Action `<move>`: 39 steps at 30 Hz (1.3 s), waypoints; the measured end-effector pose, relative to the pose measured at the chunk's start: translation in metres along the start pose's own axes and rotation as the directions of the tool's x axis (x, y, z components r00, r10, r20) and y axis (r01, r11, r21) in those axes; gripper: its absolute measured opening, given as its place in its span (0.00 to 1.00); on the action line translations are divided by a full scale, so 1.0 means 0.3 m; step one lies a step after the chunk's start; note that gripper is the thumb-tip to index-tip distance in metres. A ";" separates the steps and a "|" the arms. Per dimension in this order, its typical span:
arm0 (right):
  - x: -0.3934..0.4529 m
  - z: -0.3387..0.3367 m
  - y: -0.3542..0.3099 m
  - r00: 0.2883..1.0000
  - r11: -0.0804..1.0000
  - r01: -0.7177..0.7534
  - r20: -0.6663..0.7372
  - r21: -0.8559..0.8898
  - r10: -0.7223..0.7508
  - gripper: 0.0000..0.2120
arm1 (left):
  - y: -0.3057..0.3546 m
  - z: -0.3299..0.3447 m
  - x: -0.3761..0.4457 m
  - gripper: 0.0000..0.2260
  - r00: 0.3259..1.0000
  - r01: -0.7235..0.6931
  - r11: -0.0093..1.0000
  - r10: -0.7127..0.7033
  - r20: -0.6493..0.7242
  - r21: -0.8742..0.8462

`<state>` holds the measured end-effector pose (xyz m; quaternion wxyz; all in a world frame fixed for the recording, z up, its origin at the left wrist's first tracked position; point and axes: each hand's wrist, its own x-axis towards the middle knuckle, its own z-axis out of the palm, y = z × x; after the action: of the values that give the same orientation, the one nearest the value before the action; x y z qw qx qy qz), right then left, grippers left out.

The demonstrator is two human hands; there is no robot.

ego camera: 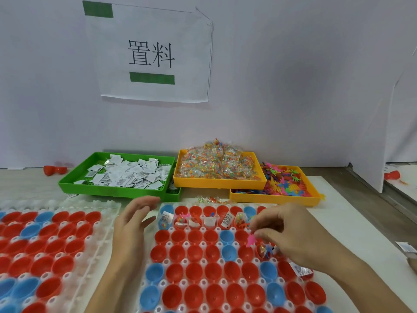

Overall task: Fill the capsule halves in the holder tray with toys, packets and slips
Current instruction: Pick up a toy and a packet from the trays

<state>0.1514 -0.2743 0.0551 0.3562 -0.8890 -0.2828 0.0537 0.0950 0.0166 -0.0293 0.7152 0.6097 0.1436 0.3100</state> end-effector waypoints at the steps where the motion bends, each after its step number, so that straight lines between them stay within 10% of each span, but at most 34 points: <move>1: 0.002 0.008 -0.001 1.000 0.998 0.002 0.029 -0.056 0.000 0.15 | -0.011 -0.006 0.002 0.14 0.999 0.032 0.997 -0.034 -0.031 -0.064; 25: 0.056 0.041 -0.016 0.951 0.910 0.141 0.307 -0.389 -0.016 0.12 | -0.051 -0.016 0.026 0.13 0.994 0.063 0.994 -0.070 -0.079 -0.091; 39: 0.074 0.005 -0.017 0.973 0.903 0.190 0.194 -0.385 -0.122 0.07 | -0.045 -0.018 0.023 0.15 0.996 0.049 0.996 -0.054 -0.075 -0.075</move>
<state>0.1671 -0.2583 0.0597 0.1449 -0.9099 -0.3868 0.0391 0.1006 0.0241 -0.0423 0.7388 0.5668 0.1752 0.3198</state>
